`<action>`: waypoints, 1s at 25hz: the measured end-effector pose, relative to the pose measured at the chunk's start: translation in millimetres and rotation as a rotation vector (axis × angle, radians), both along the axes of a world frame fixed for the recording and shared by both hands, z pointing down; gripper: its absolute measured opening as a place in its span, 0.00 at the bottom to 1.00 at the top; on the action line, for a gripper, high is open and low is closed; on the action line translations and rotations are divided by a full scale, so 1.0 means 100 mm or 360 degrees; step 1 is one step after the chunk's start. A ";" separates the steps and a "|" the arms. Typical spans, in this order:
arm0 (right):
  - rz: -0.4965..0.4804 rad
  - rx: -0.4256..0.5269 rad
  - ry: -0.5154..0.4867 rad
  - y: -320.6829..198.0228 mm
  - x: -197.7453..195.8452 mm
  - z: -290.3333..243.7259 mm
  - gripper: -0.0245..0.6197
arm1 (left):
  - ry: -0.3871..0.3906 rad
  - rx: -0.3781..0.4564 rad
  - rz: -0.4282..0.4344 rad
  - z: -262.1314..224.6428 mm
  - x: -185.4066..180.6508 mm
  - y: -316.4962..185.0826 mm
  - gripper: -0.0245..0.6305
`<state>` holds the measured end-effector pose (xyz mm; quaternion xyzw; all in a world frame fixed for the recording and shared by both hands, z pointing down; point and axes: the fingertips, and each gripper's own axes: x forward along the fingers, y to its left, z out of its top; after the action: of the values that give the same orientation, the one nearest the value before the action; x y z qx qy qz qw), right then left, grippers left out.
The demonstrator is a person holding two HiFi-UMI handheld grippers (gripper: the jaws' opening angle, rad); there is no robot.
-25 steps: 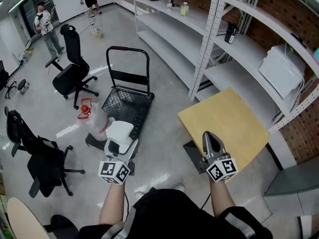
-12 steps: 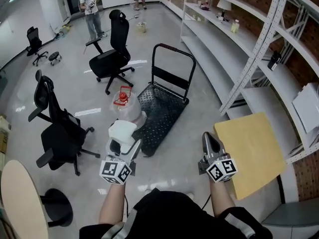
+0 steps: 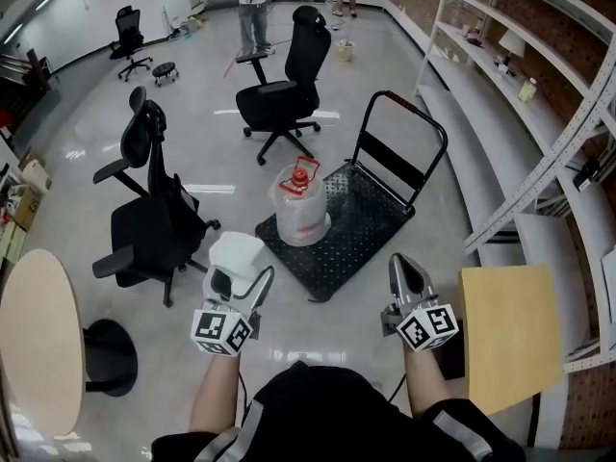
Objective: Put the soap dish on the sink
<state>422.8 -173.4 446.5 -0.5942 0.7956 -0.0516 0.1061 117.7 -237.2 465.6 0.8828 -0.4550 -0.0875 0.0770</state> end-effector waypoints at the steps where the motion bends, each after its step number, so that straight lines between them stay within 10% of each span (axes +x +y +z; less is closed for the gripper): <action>1: -0.0031 0.0010 0.0000 -0.08 -0.11 -0.01 0.05 | -0.0001 0.0006 -0.0037 0.00 -0.13 -0.02 0.74; 25: -0.1065 0.0070 -0.0069 -1.32 -2.25 -0.19 0.05 | 0.0037 0.0047 -0.0985 -0.15 -1.89 0.61 0.74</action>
<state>197.5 -304.9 427.6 -0.2965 0.9451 -0.0788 0.1129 -71.8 -176.6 450.1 0.7023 -0.7000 -0.1235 0.0391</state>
